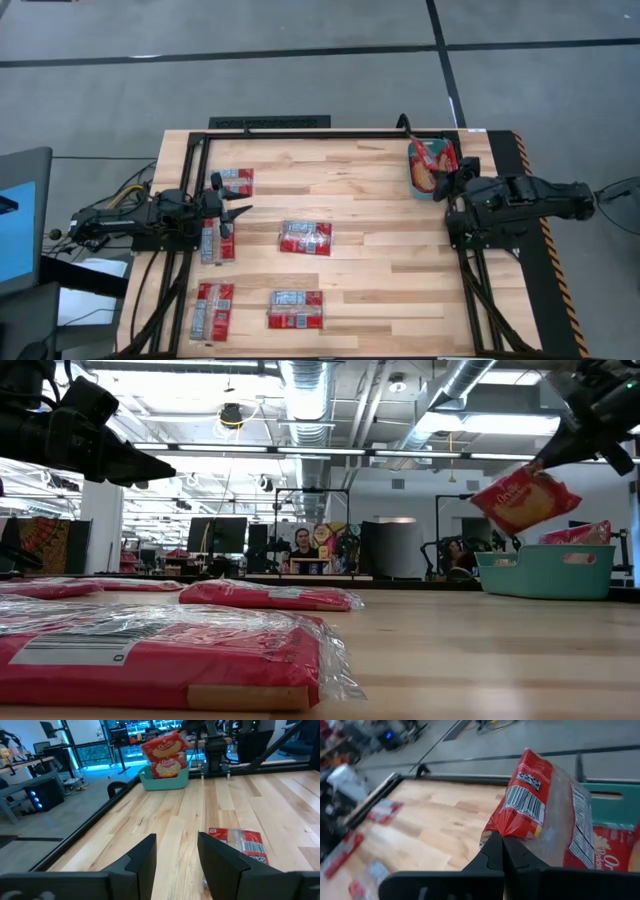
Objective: Sort popcorn bags into baskets
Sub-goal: Put the popcorn bag into the green bin
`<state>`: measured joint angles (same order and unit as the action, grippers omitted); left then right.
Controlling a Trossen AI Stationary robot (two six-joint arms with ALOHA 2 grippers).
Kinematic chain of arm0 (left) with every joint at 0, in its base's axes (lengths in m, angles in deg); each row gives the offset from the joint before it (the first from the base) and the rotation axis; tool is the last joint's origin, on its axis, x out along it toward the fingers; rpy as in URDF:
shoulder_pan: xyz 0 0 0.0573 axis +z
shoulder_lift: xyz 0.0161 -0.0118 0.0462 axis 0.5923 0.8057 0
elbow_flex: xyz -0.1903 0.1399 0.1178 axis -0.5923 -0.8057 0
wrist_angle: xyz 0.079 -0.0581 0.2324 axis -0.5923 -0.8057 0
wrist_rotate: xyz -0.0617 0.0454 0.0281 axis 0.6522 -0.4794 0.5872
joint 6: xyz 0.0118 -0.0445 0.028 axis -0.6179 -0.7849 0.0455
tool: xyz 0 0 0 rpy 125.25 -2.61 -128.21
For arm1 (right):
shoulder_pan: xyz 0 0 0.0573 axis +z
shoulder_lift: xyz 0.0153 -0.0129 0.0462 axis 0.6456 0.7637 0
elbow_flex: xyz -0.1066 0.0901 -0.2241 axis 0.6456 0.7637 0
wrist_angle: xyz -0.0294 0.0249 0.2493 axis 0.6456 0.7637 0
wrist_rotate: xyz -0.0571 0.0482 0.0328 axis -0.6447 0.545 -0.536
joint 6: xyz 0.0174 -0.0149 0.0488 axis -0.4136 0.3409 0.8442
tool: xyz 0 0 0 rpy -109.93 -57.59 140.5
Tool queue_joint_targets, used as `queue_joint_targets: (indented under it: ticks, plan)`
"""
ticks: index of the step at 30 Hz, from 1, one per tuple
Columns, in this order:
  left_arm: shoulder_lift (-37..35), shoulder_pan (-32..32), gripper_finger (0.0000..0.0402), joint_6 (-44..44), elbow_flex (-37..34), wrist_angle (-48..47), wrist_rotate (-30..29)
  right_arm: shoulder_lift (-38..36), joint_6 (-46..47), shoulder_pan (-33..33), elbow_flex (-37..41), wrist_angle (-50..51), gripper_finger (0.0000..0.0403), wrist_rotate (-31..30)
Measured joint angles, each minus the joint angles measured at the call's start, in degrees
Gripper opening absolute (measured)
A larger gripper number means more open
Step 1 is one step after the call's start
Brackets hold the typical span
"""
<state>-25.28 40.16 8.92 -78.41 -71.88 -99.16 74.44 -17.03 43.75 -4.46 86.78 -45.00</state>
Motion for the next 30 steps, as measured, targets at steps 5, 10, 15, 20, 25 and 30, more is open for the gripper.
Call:
queue_joint_targets:
  ticks: [5,10,15,20,25,30]
  plan:
    - [0.0,0.0,0.0135,0.0,0.0,0.0,0.0,0.1,7.5,-0.3,2.3,-1.1,0.0001,-4.1]
    - [0.0,0.0,0.0135,0.0,0.0,0.0,0.0,0.0,17.2,-0.3,6.4,1.4,0.0001,-6.9]
    - [0.0,0.0,0.0135,0.0,0.0,0.0,0.0,0.0,22.2,-0.3,8.2,2.0,0.0001,-10.5]
    - [0.0,0.0,0.0135,0.0,0.0,0.0,0.0,0.0,24.4,-0.3,8.5,1.3,0.0001,-12.2]
    - [0.0,0.0,0.0135,0.0,0.0,0.0,0.0,0.1,24.6,-0.2,8.5,0.7,0.0002,-13.3]
    - [0.0,0.0,0.0135,0.0,0.0,0.0,0.0,0.1,27.2,-0.4,8.5,6.3,0.0007,-12.7]
